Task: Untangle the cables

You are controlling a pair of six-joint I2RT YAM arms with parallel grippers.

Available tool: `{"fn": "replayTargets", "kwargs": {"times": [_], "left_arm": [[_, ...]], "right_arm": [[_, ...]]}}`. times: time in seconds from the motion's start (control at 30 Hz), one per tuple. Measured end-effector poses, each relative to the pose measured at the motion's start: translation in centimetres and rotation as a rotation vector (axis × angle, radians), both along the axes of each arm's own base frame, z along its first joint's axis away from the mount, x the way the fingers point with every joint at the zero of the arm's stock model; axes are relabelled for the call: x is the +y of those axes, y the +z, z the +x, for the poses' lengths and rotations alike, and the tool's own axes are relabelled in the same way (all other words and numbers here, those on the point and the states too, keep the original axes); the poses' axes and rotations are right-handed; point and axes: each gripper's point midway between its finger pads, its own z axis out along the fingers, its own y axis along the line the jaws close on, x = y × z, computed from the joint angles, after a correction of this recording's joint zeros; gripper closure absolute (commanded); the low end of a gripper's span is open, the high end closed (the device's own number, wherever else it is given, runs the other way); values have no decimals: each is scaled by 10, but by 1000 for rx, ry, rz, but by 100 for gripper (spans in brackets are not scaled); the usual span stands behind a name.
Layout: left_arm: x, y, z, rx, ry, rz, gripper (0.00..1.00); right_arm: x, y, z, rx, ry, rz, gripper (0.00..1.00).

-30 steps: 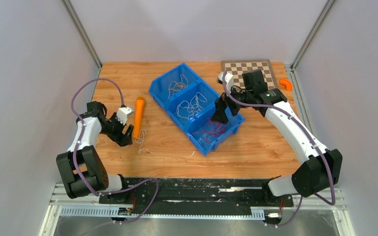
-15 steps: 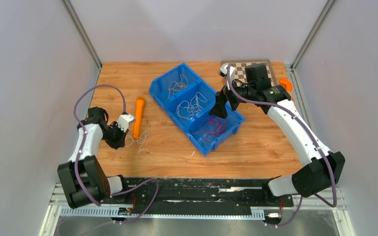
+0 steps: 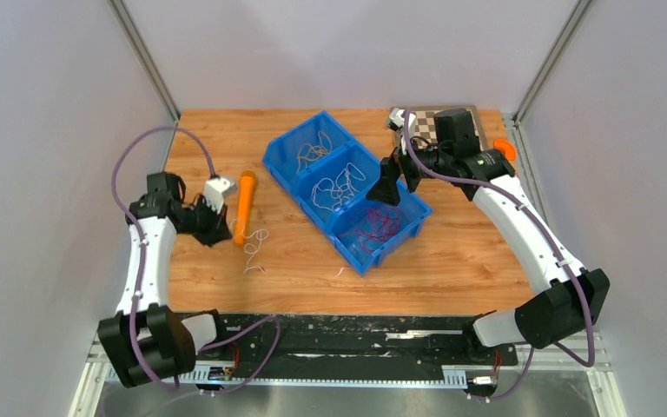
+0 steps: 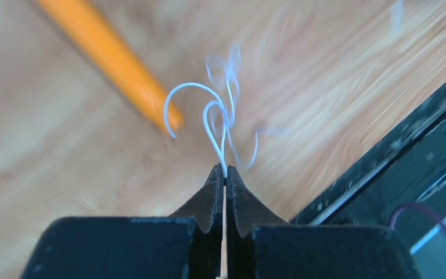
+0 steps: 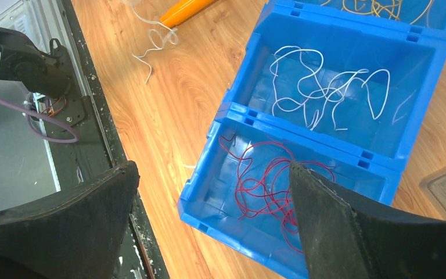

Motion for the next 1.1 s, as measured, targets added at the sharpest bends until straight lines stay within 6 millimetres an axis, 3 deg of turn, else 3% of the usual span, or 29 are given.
{"fn": "replayTargets", "kwargs": {"times": [0.07,0.17,0.27,0.33,0.4,0.57,0.8,1.1], "left_arm": [[-22,48,17,-109,-29,-55,100],[-72,163,42,-366,-99,-189,100],[-104,256,45,-543,-128,-337,100],[-108,293,49,-606,-106,-396,100],[-111,316,53,-635,-77,-450,100],[-126,321,79,-588,-48,-545,100],[-154,277,129,-446,-24,-548,100],[-186,237,155,-391,-67,-522,100]], "right_arm": [[0,0,0,2,-2,2,1],[1,2,1,2,-7,9,1],[2,3,2,1,-11,15,1],[2,4,3,-1,-14,18,0],[2,5,4,-6,-16,21,0],[0,7,5,-18,-34,20,0],[-16,5,2,-11,-100,22,0],[-33,0,5,-3,-169,12,0]]}}
